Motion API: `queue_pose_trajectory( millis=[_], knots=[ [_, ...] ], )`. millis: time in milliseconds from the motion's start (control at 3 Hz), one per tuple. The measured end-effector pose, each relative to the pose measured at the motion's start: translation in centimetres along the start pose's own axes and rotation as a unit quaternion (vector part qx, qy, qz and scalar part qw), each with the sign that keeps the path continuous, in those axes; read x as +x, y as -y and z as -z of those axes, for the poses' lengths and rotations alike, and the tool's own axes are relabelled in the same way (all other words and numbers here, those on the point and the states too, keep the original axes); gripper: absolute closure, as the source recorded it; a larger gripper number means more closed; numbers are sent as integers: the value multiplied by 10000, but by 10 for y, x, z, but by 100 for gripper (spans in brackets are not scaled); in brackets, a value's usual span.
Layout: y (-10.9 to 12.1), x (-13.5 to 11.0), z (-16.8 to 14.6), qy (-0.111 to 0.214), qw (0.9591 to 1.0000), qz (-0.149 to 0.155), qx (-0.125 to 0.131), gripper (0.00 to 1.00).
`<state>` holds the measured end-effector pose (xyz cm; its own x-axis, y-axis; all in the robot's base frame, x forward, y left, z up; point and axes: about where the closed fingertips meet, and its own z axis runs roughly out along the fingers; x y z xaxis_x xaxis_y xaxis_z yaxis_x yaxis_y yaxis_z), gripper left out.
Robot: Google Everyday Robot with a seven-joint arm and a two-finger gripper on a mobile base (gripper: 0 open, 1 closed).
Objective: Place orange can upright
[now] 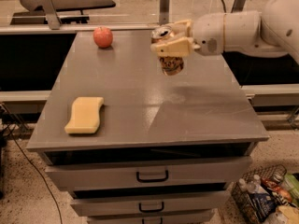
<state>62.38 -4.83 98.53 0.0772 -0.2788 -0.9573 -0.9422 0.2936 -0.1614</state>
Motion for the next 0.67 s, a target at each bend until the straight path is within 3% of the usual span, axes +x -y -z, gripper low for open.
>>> queue_pose_trajectory(
  millis=[333,667],
  knots=[
    [-10,3,4,609,9979,73,-184,100],
    [-13,18,11,878,9958,-64,-263,100]
  ],
)
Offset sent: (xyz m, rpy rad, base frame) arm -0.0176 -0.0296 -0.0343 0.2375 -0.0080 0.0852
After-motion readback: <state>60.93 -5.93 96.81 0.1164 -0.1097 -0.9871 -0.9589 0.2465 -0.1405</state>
